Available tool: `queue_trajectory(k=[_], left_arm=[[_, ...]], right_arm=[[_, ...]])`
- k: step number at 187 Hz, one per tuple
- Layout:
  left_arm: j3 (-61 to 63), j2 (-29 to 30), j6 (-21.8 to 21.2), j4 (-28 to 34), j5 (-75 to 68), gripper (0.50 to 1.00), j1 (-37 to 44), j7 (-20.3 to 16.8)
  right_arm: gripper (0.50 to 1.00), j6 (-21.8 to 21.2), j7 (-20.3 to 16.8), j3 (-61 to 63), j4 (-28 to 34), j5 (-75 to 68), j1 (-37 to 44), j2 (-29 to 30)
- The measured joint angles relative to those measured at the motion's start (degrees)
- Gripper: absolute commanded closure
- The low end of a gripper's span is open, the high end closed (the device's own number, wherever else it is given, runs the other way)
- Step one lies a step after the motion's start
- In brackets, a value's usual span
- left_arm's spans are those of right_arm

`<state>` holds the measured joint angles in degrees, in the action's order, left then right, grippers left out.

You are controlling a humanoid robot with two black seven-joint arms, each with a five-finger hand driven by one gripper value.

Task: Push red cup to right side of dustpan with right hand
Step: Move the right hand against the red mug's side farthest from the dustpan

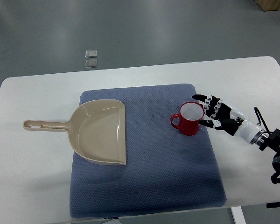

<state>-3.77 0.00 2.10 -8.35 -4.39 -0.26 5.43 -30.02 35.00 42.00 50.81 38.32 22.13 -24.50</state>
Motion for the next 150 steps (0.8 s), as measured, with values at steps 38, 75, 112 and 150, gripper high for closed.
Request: queue_trajectory(k=[38, 75, 112, 150], left_arm=[[0.00, 0.00, 0.00, 0.00, 0.00, 0.500, 0.00, 0.00], [0.00, 0.00, 0.00, 0.00, 0.00, 0.500, 0.00, 0.00], [0.00, 0.00, 0.00, 0.00, 0.00, 0.500, 0.00, 0.00], [0.00, 0.00, 0.01, 0.00, 0.00, 0.500, 0.00, 0.00]], right_arm=[[0.576, 0.77, 0.00, -0.04, -0.33, 0.00, 0.32, 0.17], [0.576, 2.42, 0.00, -0.04, -0.52, 0.00, 0.31, 0.56], [0.579, 3.61, 0.00, -0.20, -0.77, 0.02, 0.28, 1.80], [0.576, 3.99, 0.00, -0.50, -0.89, 0.09, 0.28, 2.74]])
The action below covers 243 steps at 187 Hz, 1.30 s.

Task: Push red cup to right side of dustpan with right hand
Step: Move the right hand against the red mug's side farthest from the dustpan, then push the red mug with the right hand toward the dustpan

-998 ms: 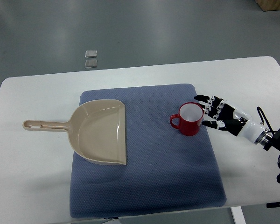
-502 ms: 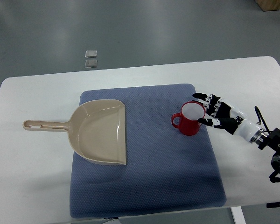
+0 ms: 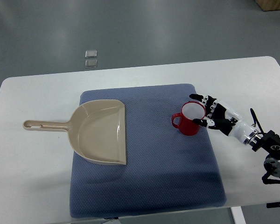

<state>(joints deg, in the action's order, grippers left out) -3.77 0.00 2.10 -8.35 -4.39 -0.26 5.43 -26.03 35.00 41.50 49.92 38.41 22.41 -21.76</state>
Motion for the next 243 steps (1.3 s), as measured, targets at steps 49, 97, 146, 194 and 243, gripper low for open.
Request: queue_trajectory(k=[49, 97, 146, 194, 243], left_arm=[[0.00, 0.00, 0.02, 0.00, 0.00, 0.500, 0.00, 0.00], [0.00, 0.00, 0.02, 0.00, 0.00, 0.500, 0.00, 0.00], [0.00, 0.00, 0.02, 0.00, 0.00, 0.500, 0.00, 0.00], [0.00, 0.00, 0.01, 0.00, 0.00, 0.500, 0.00, 0.00], [0.00, 0.00, -0.01, 0.00, 0.00, 0.500, 0.00, 0.00]], right_arm=[[0.576, 0.21, 0.00, -0.31, -0.31, 0.10, 0.00, 0.38], [0.576, 1.26, 0.00, -0.60, -0.61, 0.15, 0.00, 0.48], [0.579, 2.64, 0.00, -0.78, -0.93, 0.18, 0.00, 1.35], [0.579, 3.73, 0.00, -0.81, -0.97, 0.18, 0.03, 1.81], [0.579, 3.91, 0.00, -0.83, -1.36, 1.05, 0.09, 3.11]])
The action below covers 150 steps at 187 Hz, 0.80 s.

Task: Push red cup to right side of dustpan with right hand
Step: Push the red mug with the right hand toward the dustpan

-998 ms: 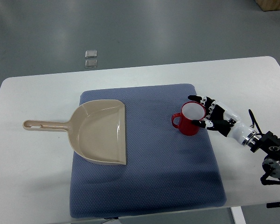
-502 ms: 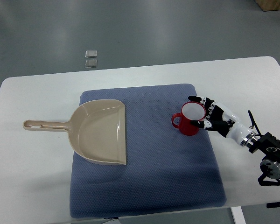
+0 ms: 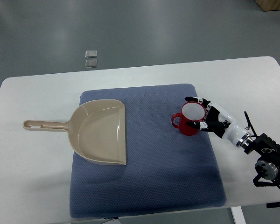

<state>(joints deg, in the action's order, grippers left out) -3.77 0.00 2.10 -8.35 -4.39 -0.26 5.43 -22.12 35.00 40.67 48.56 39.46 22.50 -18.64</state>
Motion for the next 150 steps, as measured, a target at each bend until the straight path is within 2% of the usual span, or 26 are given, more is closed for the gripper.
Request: queue_trajectory(k=[105, 150], left_arm=[[0.00, 0.00, 0.00, 0.00, 0.00, 0.500, 0.00, 0.01], [0.00, 0.00, 0.01, 0.00, 0.00, 0.500, 0.00, 0.01]], right_arm=[[0.583, 0.59, 0.00, 0.00, -1.27, 0.19, 0.25, 2.06], [0.617, 0.65, 0.00, -0.04, -2.23, 0.18, 0.42, 3.18]])
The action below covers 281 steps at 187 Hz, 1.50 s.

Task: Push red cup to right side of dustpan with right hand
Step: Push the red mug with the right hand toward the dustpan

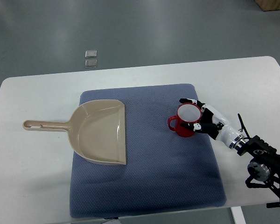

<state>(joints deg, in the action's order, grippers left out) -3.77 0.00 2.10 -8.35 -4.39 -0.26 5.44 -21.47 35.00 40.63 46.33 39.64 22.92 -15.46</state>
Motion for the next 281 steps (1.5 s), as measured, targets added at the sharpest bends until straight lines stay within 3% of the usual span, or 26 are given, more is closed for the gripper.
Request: queue_trajectory(k=[133, 281], left_arm=[[0.00, 0.00, 0.02, 0.00, 0.00, 0.500, 0.00, -0.02], [0.00, 0.00, 0.00, 0.00, 0.00, 0.500, 0.00, 0.01]], right_arm=[[0.630, 1.26, 0.00, 0.06, -0.16, 0.00, -0.02, 1.83], [0.613, -0.59, 0.00, 0.05, 0.69, -0.07, -0.08, 4.05]])
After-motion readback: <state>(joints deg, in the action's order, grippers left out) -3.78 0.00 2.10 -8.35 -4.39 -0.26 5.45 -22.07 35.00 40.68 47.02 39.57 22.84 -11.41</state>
